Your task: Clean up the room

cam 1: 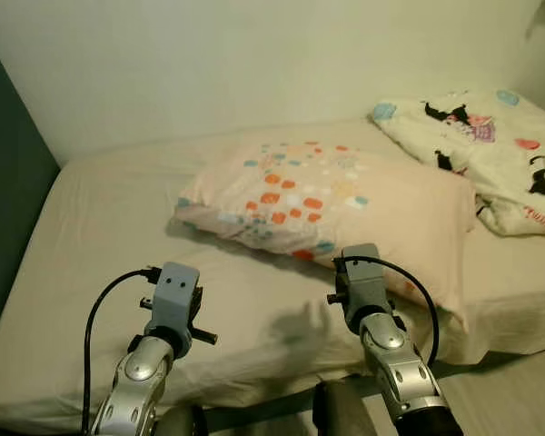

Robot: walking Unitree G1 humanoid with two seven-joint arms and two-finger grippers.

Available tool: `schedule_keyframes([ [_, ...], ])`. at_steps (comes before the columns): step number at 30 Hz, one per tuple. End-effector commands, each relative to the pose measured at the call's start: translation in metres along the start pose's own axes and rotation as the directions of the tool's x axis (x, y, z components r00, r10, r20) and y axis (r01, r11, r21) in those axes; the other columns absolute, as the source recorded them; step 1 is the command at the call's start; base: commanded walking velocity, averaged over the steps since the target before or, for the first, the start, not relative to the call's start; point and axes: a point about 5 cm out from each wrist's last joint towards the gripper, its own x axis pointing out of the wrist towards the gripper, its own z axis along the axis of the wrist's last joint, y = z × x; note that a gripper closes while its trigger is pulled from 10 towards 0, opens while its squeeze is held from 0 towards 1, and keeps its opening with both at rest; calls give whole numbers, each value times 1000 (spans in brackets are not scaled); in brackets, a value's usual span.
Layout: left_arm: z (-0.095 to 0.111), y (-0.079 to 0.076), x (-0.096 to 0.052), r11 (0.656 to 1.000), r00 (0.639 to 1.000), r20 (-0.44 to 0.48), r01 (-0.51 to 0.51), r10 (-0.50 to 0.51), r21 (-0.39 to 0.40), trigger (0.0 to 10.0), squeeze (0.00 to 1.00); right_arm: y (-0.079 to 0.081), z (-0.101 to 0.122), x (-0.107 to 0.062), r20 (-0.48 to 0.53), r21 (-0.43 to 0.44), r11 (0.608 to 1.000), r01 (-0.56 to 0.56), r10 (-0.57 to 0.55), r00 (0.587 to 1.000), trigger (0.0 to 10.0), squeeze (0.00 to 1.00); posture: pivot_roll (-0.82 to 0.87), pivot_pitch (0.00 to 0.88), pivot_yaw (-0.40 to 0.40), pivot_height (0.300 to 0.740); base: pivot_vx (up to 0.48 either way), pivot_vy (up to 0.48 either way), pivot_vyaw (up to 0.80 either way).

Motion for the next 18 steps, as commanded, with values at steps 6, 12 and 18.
schedule_keyframes([
  [6, -7, 0, -3, 1000, 999, -32, 8, -7, 26, 10000, 0, -1, -1, -1, -1, -3, 1000, -3, 3, 1000, 10000, 0, -52, 104, -3, 556, 0, 0, 0],
  [12, -7, 1, -4, 1000, 999, -36, 6, -5, 30, 10000, 0, 0, 1, 1, 3, -7, 1000, -9, 9, 1000, 10000, 0, -49, 104, -4, 556, 0, 0, 0],
  [18, -7, 0, -3, 999, 999, -36, 15, -13, 34, 10000, 0, 0, 1, 1, 4, -8, 1000, -11, 11, 1000, 10000, 0, -50, 105, 2, 556, 0, 0, 0],
])
